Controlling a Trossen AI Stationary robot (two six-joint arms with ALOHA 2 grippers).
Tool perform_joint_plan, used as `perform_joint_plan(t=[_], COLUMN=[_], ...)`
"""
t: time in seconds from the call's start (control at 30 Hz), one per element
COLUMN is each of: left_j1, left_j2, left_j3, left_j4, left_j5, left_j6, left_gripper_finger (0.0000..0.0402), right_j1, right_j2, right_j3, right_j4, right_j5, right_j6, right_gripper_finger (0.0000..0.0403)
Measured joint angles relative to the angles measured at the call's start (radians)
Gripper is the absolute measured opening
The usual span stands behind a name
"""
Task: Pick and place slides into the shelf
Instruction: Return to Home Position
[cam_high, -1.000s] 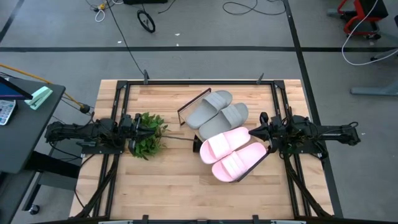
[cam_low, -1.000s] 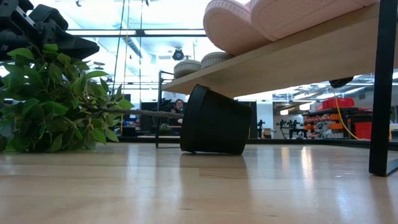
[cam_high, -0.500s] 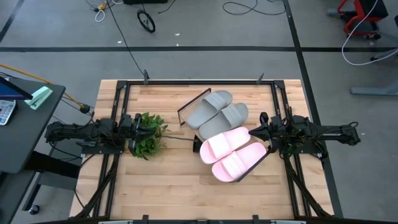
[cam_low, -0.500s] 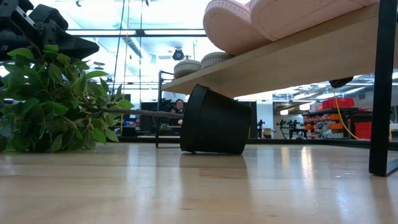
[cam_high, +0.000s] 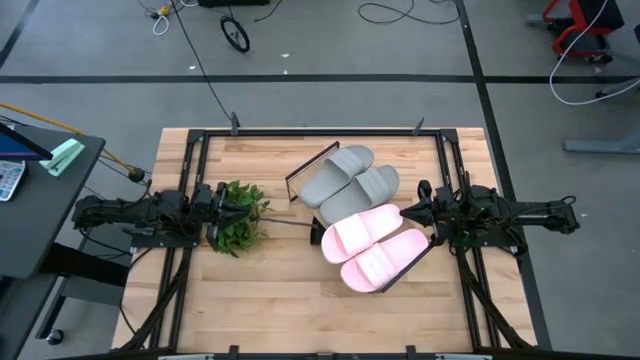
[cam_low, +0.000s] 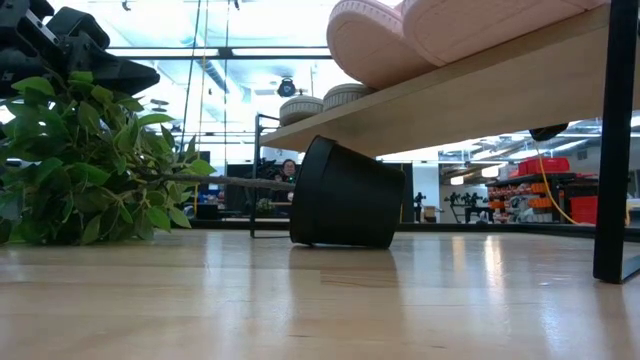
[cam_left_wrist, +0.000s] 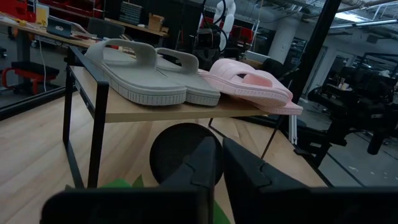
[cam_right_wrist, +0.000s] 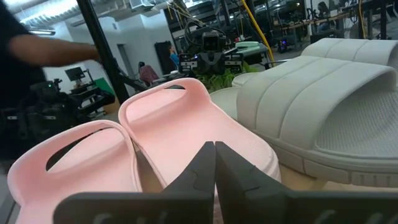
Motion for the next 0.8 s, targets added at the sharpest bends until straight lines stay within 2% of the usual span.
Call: perform_joint_plan(t=[0.23,0.6,0.8], left_j1=[0.000,0.000,0.000], left_j2=[0.000,0.000,0.000], left_j3=[0.000,0.000,0.000], left_j4=[0.000,0.000,0.000], left_j5=[0.000,0.000,0.000], left_j6=[0.000,0.000,0.000], left_gripper_finger=[0.0025,0.0040,0.0035], right_j1=[0.000,0.000,0.000], right_j2=[0.000,0.000,0.000], right_j3=[0.000,0.000,0.000], right_j4=[0.000,0.000,0.000], right_j5=[0.000,0.000,0.000], right_j6=[0.000,0.000,0.000], right_gripper_finger=[0.0015,0.0014,0.0014])
